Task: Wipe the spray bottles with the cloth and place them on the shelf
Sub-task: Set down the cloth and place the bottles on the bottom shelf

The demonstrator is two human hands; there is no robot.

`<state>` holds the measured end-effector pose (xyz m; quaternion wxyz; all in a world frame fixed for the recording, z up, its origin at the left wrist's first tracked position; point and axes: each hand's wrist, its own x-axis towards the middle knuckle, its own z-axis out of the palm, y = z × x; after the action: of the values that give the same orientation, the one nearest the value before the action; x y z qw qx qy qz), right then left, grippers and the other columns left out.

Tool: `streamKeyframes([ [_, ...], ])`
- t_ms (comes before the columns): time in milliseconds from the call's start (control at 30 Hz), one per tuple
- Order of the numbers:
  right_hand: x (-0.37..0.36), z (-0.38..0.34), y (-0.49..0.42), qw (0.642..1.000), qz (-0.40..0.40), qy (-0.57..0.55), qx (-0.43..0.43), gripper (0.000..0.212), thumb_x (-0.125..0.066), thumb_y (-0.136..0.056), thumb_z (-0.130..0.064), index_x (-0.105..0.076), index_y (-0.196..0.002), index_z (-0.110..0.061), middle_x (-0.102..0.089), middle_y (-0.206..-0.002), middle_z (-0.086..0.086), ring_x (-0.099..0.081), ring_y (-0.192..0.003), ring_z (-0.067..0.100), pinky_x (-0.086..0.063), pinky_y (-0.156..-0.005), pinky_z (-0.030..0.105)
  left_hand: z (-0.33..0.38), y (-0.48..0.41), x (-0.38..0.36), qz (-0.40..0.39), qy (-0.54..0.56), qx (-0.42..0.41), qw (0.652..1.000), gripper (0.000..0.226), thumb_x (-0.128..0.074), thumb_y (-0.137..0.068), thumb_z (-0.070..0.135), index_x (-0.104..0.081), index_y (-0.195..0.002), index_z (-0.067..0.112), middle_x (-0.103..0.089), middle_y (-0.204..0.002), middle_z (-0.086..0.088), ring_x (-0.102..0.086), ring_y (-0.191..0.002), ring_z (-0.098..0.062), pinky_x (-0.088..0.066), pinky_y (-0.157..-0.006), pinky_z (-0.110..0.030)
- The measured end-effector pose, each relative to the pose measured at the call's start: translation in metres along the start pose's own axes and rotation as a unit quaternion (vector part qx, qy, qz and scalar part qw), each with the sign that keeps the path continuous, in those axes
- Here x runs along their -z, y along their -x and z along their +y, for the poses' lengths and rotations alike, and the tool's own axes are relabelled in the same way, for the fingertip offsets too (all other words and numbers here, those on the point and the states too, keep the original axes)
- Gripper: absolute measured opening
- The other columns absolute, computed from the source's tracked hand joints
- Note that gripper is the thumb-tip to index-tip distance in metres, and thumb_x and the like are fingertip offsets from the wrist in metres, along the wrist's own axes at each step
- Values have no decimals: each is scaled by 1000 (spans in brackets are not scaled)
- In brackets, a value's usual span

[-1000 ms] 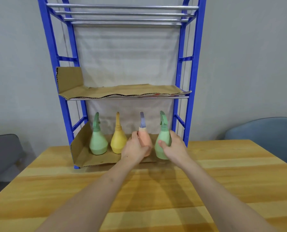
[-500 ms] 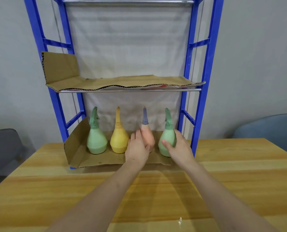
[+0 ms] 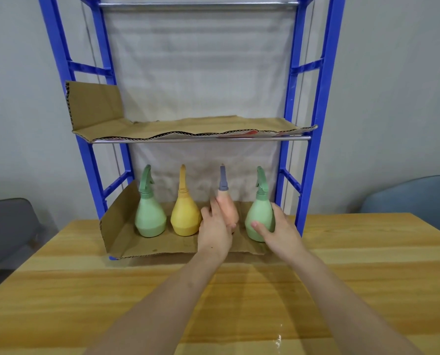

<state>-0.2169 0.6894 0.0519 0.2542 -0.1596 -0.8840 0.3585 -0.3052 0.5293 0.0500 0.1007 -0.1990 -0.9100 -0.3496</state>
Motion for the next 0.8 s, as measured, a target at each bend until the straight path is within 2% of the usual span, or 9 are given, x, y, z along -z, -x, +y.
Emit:
streamKeyframes([
  [200,1,-1,0,1000,-10,5,-8,77,-69,-93,-53,-30,-155,-32,-55,-143,-2,-53,-130,23,-51,-102,44,-2,-3,1,-10,-24,-4,1000,92,-68,-99,22,-3,-163,8,-36,-147,-18,-56,-126,-35,-53,-101,-41],
  [600,0,-2,-4,1000,-21,19,-9,73,-71,-95,-46,-32,-155,-29,-60,-137,-1,-58,-122,23,-50,-94,35,-3,2,-3,9,-18,2,1000,90,-67,-99,24,-5,-162,10,-35,-145,-18,-56,-125,-36,-54,-100,-43],
  [800,-8,-7,-17,1000,-21,8,-15,72,-72,-96,-37,-33,-155,-25,-58,-141,3,-57,-128,26,-48,-99,38,-7,1,-3,9,-21,-1,1000,91,-67,-99,27,-4,-163,12,-35,-147,-17,-53,-129,-36,-52,-102,-44],
])
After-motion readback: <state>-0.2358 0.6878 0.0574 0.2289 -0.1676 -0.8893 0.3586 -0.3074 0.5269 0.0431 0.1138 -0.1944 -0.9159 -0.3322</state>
